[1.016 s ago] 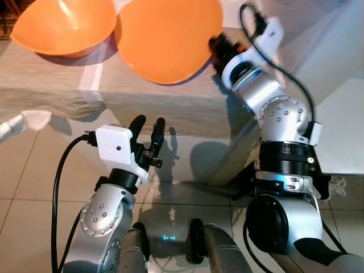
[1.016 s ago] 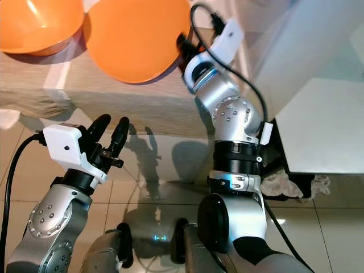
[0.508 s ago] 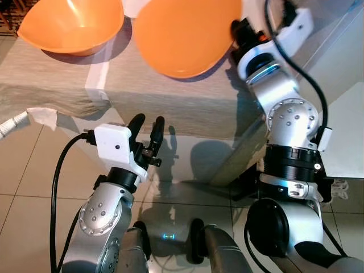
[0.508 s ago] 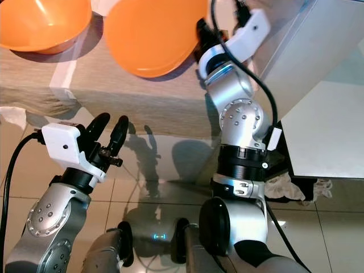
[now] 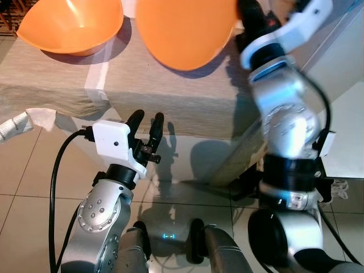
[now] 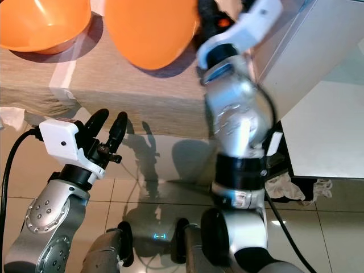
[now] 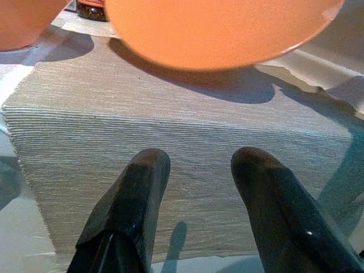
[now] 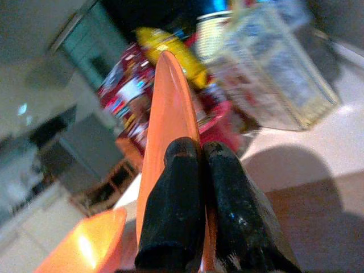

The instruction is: Setting the table

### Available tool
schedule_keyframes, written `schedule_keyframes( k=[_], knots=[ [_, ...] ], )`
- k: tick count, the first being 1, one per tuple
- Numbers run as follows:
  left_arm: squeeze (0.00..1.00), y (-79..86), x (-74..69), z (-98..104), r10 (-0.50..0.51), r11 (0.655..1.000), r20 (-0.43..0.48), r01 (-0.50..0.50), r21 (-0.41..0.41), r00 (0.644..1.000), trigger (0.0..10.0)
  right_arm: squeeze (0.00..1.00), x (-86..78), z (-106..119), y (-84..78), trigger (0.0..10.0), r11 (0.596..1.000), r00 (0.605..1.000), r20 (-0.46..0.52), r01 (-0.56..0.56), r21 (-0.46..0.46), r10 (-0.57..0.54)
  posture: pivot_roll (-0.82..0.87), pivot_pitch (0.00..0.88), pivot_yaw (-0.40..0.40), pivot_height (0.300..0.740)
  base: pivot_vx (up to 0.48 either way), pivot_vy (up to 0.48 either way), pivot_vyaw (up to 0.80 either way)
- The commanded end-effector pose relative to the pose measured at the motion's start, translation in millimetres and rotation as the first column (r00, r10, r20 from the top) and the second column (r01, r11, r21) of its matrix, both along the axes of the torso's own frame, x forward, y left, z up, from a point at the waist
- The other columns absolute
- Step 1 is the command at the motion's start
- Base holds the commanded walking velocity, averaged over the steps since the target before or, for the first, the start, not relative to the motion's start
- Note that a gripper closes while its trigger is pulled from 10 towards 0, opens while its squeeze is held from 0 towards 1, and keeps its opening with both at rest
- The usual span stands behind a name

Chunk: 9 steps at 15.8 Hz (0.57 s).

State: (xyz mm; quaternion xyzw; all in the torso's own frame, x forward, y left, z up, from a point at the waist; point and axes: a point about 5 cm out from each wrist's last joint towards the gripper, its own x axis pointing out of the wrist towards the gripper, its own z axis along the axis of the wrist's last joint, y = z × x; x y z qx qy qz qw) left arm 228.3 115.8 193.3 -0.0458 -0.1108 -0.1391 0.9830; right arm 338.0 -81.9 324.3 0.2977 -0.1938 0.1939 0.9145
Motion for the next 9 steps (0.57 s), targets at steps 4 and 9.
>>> schedule_keyframes(
  k=[4,9],
  knots=[
    [0.00,-1.3,0.8,-2.1,-0.016,1.000,-0.007,0.016,-0.003,1.000,10.0,0.00,-23.4,39.2,3.5,0.0,0.994,0.961,0.271,0.069,-0.082,-0.044,-0.06,0.231,-0.019,0.740,0.000,0.000,0.00],
    [0.00,5.9,7.3,8.2,0.010,0.999,0.041,-0.009,-0.038,0.999,10.0,0.00,-34.8,66.3,-7.4,10.0,0.998,0.922,0.382,0.050,0.031,-0.058,-0.06,0.215,-0.011,0.740,0.000,0.000,0.00]
  ],
)
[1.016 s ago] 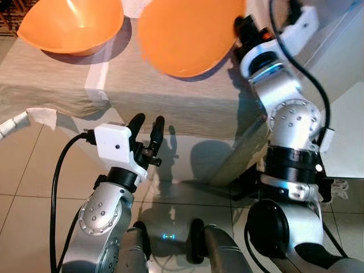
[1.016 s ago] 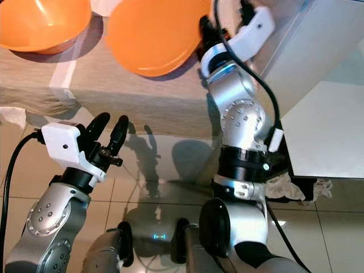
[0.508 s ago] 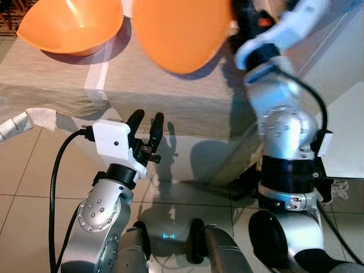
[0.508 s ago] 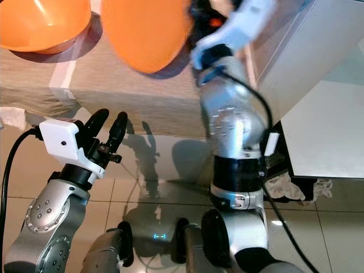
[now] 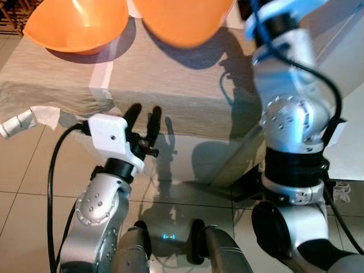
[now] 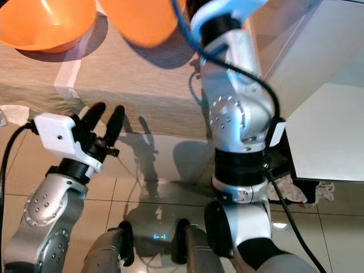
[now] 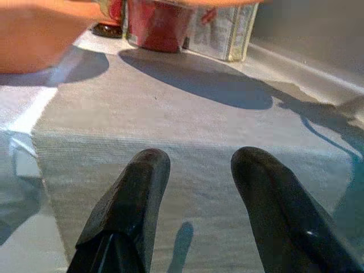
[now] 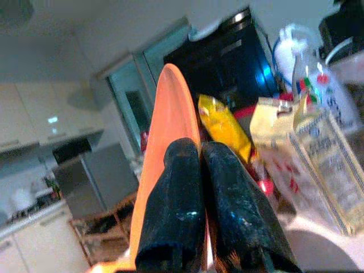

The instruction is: Setting the table

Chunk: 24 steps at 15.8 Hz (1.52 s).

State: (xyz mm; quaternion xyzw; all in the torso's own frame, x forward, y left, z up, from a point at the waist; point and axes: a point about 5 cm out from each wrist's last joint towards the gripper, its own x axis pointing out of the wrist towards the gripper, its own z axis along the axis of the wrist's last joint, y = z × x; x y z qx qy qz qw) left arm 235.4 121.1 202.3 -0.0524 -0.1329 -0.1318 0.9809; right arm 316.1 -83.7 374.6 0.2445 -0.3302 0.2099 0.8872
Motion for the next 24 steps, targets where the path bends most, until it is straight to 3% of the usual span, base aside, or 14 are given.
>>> schedule_keyframes(
  k=[1,4,5,6,8,9,11,14,24],
  knots=[
    [0.00,2.0,2.1,1.6,0.001,1.000,0.010,0.000,-0.029,1.000,10.0,0.00,-13.6,17.4,-8.2,10.0,0.996,0.993,0.113,-0.049,0.077,0.040,-0.06,0.204,-0.010,0.740,0.000,0.000,0.00],
    [0.00,10.3,6.9,8.1,0.022,0.996,0.038,-0.019,-0.083,0.999,10.0,0.00,-20.1,16.6,-18.6,10.0,0.943,0.964,0.142,-0.250,0.218,0.223,-0.06,0.186,-0.006,0.740,0.000,0.000,0.00],
    [0.00,16.2,7.6,10.4,0.038,0.993,0.047,-0.033,-0.113,0.998,10.0,0.00,-25.3,11.7,-20.3,10.0,0.895,0.929,0.184,-0.360,0.262,0.320,-0.06,0.182,-0.006,0.740,0.000,0.000,0.00],
    [0.00,18.8,8.3,11.0,0.045,0.992,0.049,-0.038,-0.123,0.998,10.0,0.00,-24.7,9.0,-21.6,10.0,0.892,0.929,0.175,-0.363,0.271,0.325,-0.06,0.174,-0.006,0.740,0.000,0.000,0.00],
    [0.00,41.7,7.1,12.9,0.107,0.985,0.060,-0.097,-0.146,0.992,10.0,0.00,-27.6,-12.6,-27.1,10.0,0.785,0.865,0.190,-0.502,0.364,0.465,-0.05,0.162,-0.006,0.740,0.000,0.000,0.00],
    [0.00,50.3,5.2,11.9,0.128,0.981,0.055,-0.118,-0.155,0.990,10.0,0.00,-28.4,-20.1,-27.0,10.0,0.782,0.859,0.177,-0.511,0.356,0.481,-0.05,0.158,-0.005,0.740,0.000,0.000,0.00],
    [0.00,65.2,-3.5,8.1,0.149,0.972,0.045,-0.138,-0.190,0.988,10.0,0.00,-42.5,-36.5,-20.8,10.0,0.711,0.781,0.200,-0.622,0.328,0.591,-0.05,0.152,-0.006,0.740,0.000,0.000,0.00],
    [0.00,79.3,-14.3,5.9,0.157,0.958,0.052,-0.139,-0.250,0.986,10.0,0.00,-57.9,-56.8,-21.4,10.0,0.655,0.709,0.193,-0.702,0.281,0.678,-0.06,0.148,-0.003,0.740,0.000,-0.237,0.00],
    [0.00,85.2,-9.3,6.3,0.138,0.947,0.062,-0.113,-0.299,0.989,10.0,0.00,-58.7,-61.6,-25.4,10.0,0.644,0.683,0.208,-0.730,0.227,0.701,-0.05,0.116,-0.004,0.740,0.000,-0.469,0.00]
  ],
)
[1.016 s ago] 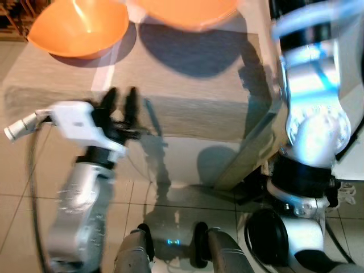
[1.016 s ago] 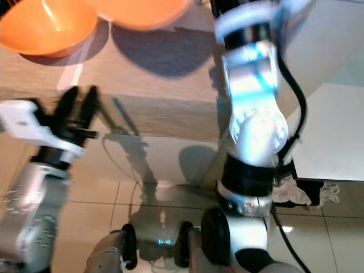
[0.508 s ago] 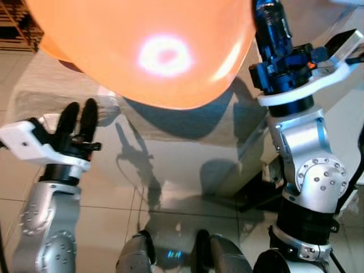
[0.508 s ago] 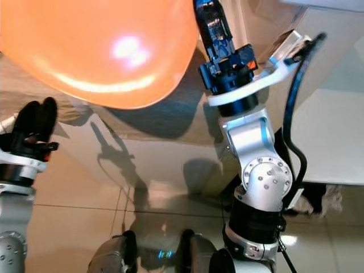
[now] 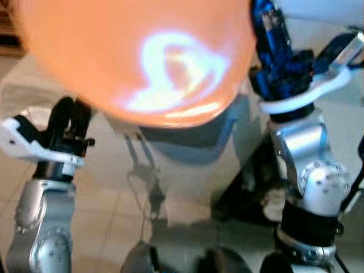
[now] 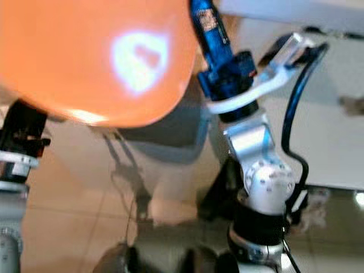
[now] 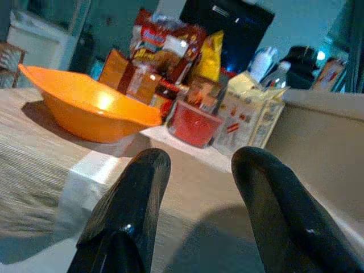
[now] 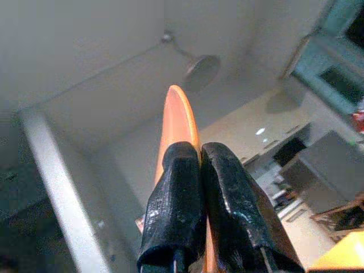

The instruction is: Setting the table

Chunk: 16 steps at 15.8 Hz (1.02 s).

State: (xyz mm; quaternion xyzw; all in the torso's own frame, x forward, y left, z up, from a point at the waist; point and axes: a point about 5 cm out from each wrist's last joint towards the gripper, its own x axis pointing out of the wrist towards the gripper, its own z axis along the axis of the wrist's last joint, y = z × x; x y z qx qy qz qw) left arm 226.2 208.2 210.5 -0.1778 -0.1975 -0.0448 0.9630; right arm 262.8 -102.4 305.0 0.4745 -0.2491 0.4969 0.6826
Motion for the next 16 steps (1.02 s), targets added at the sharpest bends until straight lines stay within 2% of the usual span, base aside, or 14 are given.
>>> schedule_keyframes(
  k=[1,11,16],
  knots=[
    [0.00,-2.1,0.7,-1.8,-0.018,1.000,-0.002,0.018,-0.014,1.000,10.0,0.00,-5.4,8.4,-7.0,10.0,0.999,0.998,0.062,0.003,0.036,-0.005,-0.05,0.115,-0.003,0.740,0.000,-0.469,0.00],
    [0.00,-21.9,5.9,-1.0,-0.102,0.994,0.010,0.102,-0.042,0.995,10.0,0.00,1.8,2.4,-12.4,10.0,0.998,0.998,0.014,0.059,0.025,-0.059,-0.06,0.121,-0.003,0.740,0.000,-0.469,0.00],
    [0.00,-28.6,7.0,-2.6,-0.134,0.990,0.004,0.134,-0.045,0.991,10.0,0.00,6.4,-8.4,-12.6,10.0,0.996,0.995,-0.039,0.090,-0.006,-0.090,-0.06,0.132,-0.001,0.740,0.000,-0.469,0.00]
  ],
)
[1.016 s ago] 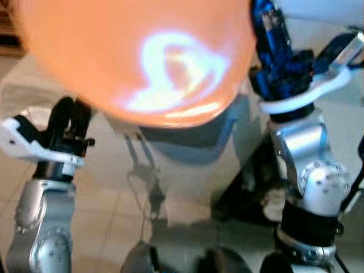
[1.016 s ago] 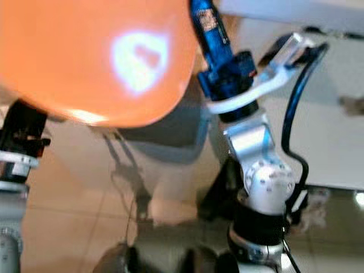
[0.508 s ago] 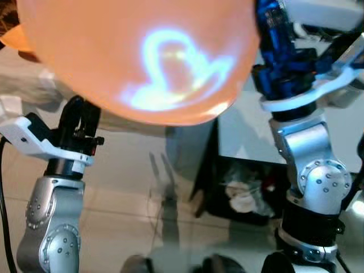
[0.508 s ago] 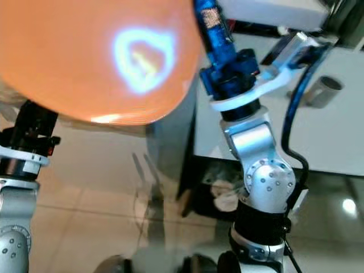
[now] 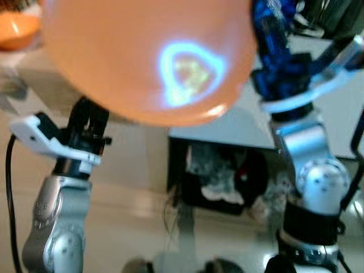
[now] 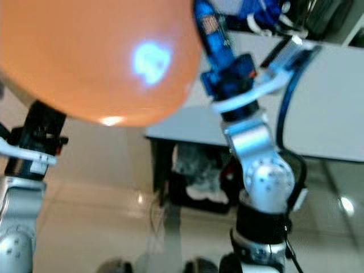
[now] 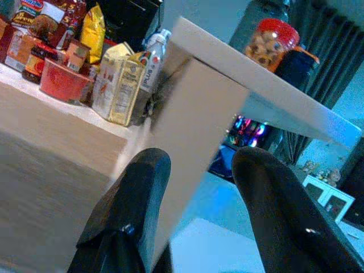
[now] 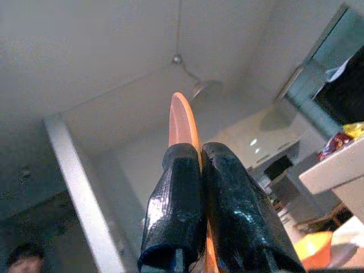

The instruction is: Setting the table

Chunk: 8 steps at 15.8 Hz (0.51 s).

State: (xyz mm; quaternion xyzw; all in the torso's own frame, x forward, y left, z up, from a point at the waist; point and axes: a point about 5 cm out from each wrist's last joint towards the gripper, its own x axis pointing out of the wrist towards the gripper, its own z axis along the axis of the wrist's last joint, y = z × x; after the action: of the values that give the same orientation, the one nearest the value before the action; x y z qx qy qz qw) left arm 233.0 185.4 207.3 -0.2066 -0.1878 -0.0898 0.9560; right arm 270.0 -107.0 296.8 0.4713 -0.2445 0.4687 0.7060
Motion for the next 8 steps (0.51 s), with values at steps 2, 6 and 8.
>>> schedule_keyframes(
  k=[2,6,8],
  knots=[
    [0.00,-8.0,-0.5,-0.9,-0.042,0.999,-0.004,0.042,-0.006,0.999,10.0,0.00,3.9,-10.8,-10.7,10.0,0.998,0.996,-0.052,0.066,-0.005,-0.066,-0.07,0.138,0.004,0.740,0.000,-0.469,0.00],
    [0.00,-10.9,0.2,-1.4,-0.057,0.998,-0.010,0.057,-0.004,0.998,10.0,0.00,7.3,-15.6,-11.1,10.0,0.995,0.991,-0.087,0.099,-0.014,-0.100,-0.07,0.138,0.006,0.740,0.000,-0.469,0.00],
    [0.00,-12.3,0.9,-1.3,-0.063,0.998,-0.011,0.063,-0.003,0.998,10.0,0.00,9.9,-18.2,-10.8,10.0,0.993,0.987,-0.105,0.119,-0.022,-0.121,-0.07,0.137,0.007,0.740,0.000,-0.469,0.00]
  ],
)
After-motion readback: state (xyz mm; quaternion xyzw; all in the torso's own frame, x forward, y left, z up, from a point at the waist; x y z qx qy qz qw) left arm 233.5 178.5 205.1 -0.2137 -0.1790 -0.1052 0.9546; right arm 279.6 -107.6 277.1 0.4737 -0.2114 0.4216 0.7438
